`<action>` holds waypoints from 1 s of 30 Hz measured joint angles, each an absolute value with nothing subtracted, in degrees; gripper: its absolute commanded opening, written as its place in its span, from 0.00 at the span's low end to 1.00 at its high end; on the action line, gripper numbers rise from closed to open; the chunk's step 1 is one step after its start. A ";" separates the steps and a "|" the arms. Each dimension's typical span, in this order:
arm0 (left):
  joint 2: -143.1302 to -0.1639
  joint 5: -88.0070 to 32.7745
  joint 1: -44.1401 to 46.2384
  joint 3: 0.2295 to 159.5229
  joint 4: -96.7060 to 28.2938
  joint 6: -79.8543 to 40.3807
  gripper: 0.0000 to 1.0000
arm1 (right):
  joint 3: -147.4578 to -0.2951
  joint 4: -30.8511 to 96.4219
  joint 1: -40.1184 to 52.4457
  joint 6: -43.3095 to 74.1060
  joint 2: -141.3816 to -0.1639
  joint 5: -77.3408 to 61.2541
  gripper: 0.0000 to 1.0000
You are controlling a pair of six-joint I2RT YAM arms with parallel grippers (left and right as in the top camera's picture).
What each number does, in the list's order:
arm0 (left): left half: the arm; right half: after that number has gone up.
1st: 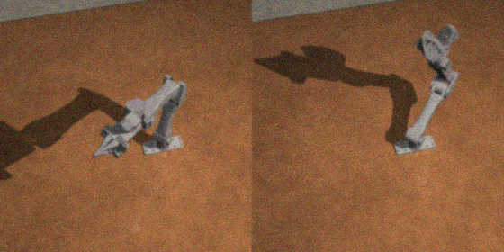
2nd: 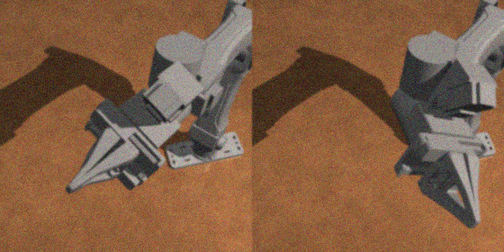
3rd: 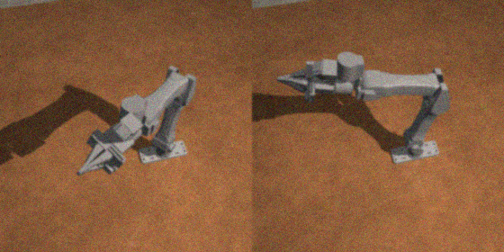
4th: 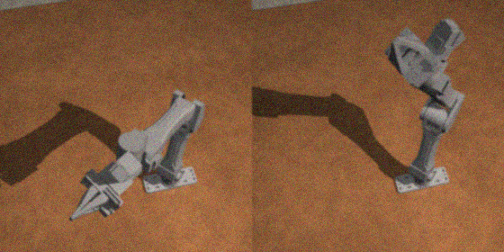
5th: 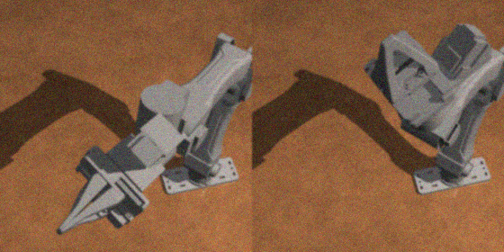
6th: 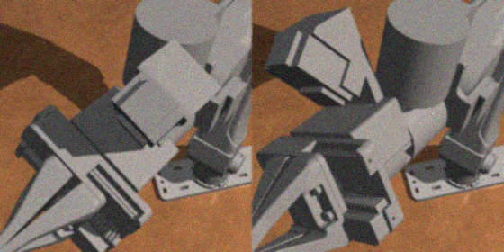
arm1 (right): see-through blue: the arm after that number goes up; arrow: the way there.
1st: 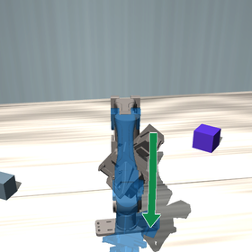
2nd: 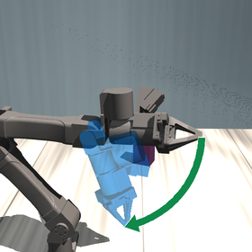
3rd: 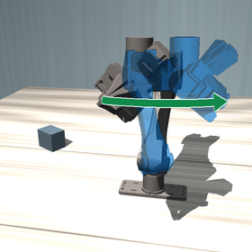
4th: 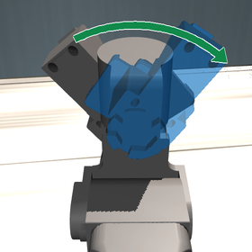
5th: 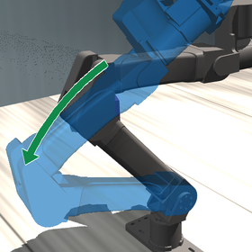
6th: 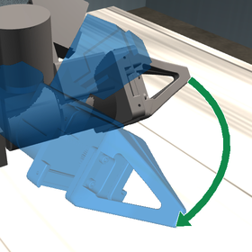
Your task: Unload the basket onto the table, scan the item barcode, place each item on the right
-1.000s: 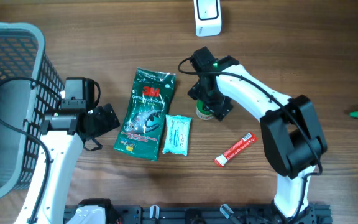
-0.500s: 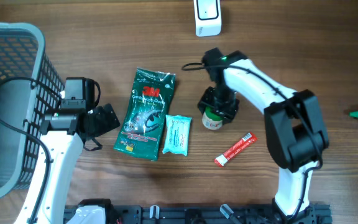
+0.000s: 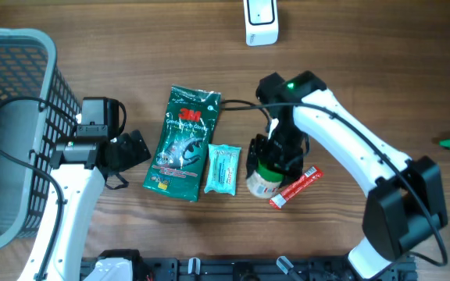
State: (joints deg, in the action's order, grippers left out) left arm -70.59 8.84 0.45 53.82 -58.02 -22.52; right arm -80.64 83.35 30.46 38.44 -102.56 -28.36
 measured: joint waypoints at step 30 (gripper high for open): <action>-70.59 8.84 0.45 53.82 -58.04 -22.52 1.00 | -80.16 55.02 31.57 42.35 -92.99 0.78 0.66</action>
State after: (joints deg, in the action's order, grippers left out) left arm -70.59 8.84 0.45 53.82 -58.04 -22.52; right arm -80.16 55.02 31.57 42.35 -92.99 0.78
